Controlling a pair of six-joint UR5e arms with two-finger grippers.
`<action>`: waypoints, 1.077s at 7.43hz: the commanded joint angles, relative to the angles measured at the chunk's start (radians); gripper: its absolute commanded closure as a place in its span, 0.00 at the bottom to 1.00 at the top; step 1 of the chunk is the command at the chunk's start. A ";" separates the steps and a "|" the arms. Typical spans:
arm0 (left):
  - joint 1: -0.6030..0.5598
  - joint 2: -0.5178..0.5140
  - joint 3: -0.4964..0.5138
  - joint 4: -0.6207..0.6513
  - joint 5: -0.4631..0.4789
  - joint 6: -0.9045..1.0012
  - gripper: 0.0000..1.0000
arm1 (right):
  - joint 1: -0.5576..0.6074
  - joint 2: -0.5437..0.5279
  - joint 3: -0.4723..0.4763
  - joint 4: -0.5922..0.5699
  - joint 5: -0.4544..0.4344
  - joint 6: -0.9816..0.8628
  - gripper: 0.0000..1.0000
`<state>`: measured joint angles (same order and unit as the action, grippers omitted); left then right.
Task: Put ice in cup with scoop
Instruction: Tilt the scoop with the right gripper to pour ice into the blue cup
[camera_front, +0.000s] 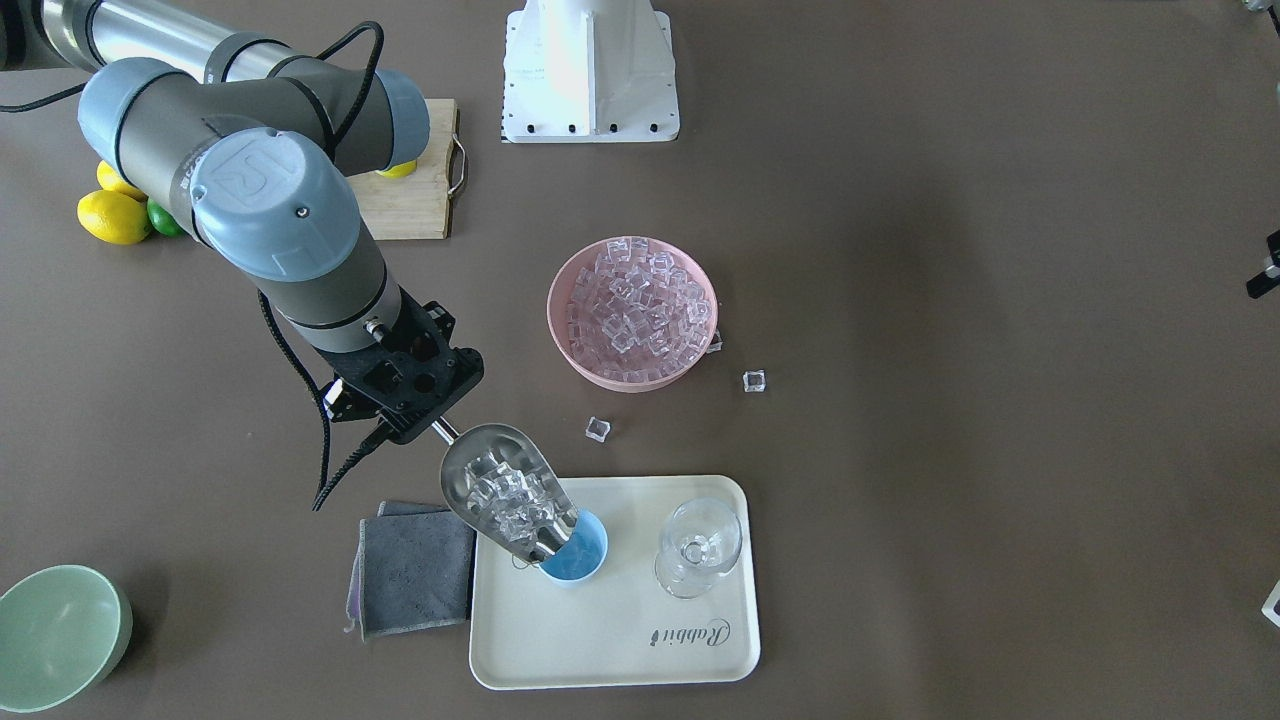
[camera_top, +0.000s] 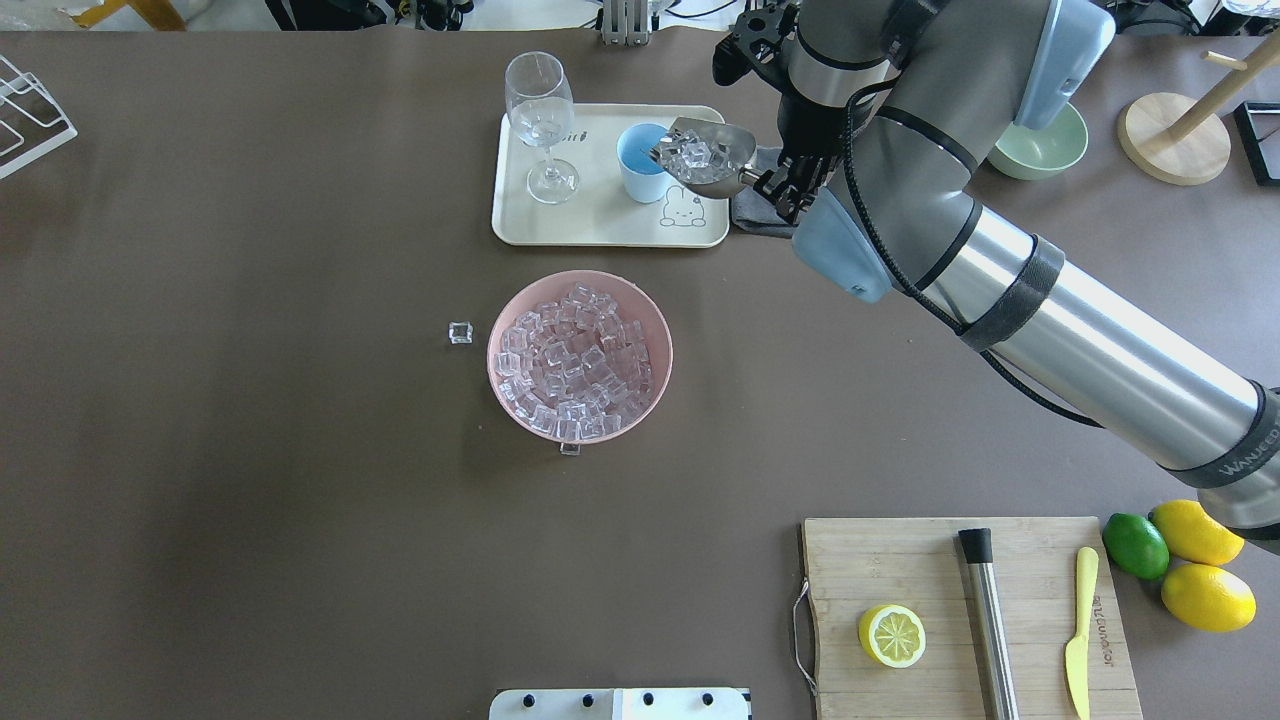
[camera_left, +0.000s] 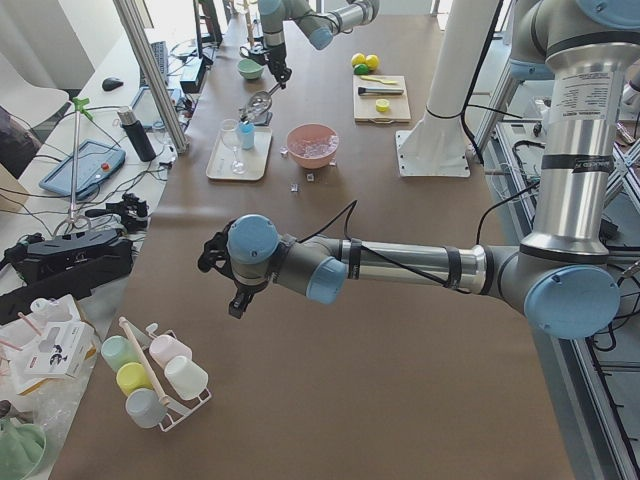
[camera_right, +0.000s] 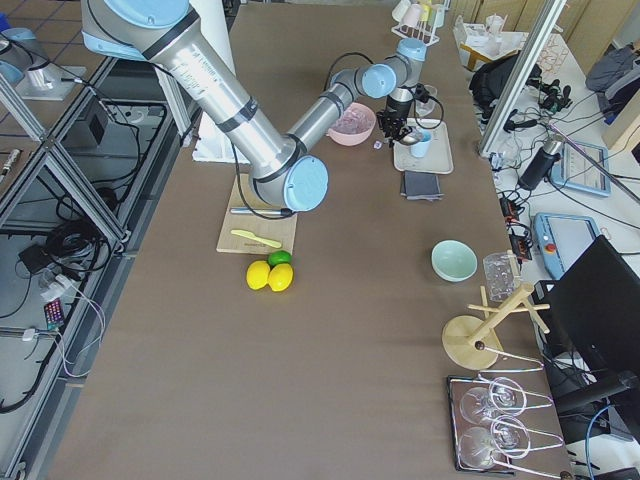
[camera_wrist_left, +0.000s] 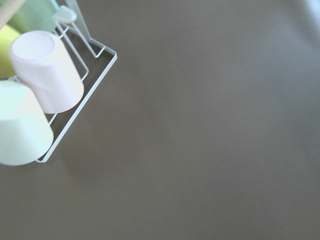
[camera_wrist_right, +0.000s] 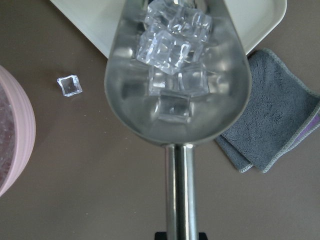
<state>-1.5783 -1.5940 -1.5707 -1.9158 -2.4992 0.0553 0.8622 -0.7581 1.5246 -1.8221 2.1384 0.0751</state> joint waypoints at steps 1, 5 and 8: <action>-0.026 0.043 0.009 -0.002 0.049 0.000 0.01 | 0.000 0.031 0.000 -0.115 0.000 -0.090 1.00; -0.045 0.051 0.020 -0.002 0.051 0.012 0.01 | 0.000 0.083 -0.033 -0.211 -0.012 -0.147 1.00; -0.046 0.051 0.020 -0.003 0.049 0.012 0.01 | 0.001 0.143 -0.066 -0.288 -0.050 -0.187 1.00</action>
<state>-1.6237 -1.5433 -1.5513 -1.9176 -2.4490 0.0674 0.8633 -0.6503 1.4851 -2.0708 2.1120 -0.0855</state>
